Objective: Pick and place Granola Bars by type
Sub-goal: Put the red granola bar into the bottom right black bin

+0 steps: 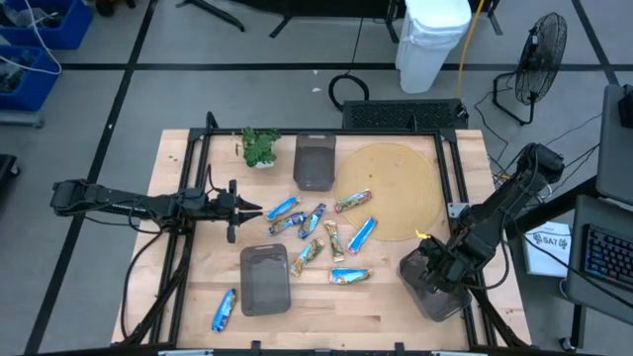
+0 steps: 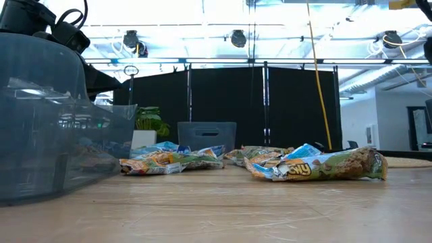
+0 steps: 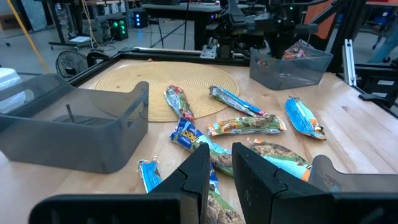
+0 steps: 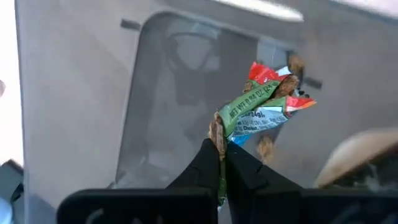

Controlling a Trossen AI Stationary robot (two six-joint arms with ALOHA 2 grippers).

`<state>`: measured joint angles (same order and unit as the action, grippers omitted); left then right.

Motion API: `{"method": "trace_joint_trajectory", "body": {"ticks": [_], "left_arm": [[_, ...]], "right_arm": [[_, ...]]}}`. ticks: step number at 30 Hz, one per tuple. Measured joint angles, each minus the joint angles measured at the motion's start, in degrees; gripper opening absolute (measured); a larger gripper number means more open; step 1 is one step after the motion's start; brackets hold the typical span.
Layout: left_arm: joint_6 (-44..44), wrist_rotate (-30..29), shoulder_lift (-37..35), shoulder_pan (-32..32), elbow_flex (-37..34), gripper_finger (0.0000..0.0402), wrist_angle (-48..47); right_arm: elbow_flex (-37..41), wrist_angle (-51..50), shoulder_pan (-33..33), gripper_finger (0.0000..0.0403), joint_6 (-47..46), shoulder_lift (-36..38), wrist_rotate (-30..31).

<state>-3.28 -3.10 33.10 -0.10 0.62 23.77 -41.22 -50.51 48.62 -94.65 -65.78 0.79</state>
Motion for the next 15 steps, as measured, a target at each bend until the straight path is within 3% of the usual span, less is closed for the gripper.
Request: {"method": "trace_joint_trajectory", "body": {"ticks": [6, 15], "left_arm": [[0.0, 0.0, 0.0, 0.0, 0.0, 0.0074, 0.0], [0.1, 0.0, 0.0, 0.0, 0.0, 0.0074, 0.0]], "right_arm": [[1.5, 3.4, 0.0, 0.0003, 1.8, 0.0, 3.6], [3.4, 6.6, 0.0, 0.0003, 1.7, 0.0, 3.7]]}}
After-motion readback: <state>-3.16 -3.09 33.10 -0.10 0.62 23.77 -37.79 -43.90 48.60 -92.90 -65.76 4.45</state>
